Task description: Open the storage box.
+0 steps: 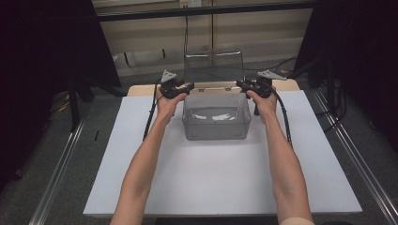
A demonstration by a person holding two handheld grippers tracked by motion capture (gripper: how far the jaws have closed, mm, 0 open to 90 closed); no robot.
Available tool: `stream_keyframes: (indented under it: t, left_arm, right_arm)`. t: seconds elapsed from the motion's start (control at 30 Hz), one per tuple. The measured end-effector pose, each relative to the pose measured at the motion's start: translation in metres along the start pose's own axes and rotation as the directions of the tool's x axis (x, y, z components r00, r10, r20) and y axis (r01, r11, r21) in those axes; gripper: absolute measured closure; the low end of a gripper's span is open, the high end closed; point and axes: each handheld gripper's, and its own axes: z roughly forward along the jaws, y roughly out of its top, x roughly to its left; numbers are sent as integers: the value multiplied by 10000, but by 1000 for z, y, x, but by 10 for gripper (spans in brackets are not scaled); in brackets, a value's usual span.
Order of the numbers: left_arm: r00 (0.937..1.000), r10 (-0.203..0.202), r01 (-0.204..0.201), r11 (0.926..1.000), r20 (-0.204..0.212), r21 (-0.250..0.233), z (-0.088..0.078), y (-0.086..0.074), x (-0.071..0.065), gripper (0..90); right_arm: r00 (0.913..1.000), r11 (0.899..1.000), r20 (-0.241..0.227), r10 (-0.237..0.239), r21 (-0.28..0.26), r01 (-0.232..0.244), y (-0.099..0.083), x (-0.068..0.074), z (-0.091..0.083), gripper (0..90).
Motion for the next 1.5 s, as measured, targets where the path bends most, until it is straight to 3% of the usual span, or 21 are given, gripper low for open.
stream_keyframes:
  t: [0.2,0.23,0.27,0.33,0.6,0.77,0.93,1.03,1.13,1.27,1.5]
  left_arm:
    - [9998,131,-132,9999,155,86,1,-1,0,437]
    - [9997,176,-179,9998,176,135,2,-2,-1,471]
    - [9999,79,-81,9999,115,132,1,-3,0,484]
    - [9997,-28,25,9999,229,121,1,-4,3,437]
    - [9999,93,-93,10000,-91,28,0,-4,1,349]
    - [9989,396,-394,9992,-257,70,-4,-2,-1,272]
    - [9993,187,-190,9998,-321,-71,-9,-3,-2,204]
    - [9995,141,-146,9997,-269,-197,-13,-1,-7,199]
    - [9982,527,-531,9985,-296,-115,-18,-2,-11,221]
    - [9993,253,-259,9994,-262,-245,-25,2,-13,149]
    - [9980,609,-613,9977,-148,-280,-33,5,-19,121]
  right_arm:
    - [9991,9998,371,-199,66,196,-1,0,1,552]
    - [9991,9996,344,-249,101,246,-1,0,1,622]
    - [9994,9994,-49,-329,126,330,-2,1,2,667]
    - [9971,9980,425,-627,101,623,-2,3,3,611]
    - [9942,9971,750,-766,27,766,-2,3,2,531]
    - [9934,9957,679,-925,144,917,-1,4,-2,486]
    - [9919,9945,730,-1037,-56,1044,2,6,-9,436]
    - [9908,9938,788,-1101,-57,1109,3,8,-13,373]
    - [9923,9951,767,-975,-118,987,6,10,-17,292]
    - [9944,9965,701,-789,-218,806,9,12,-21,226]
    - [9935,9948,616,-961,-266,979,10,20,-26,119]
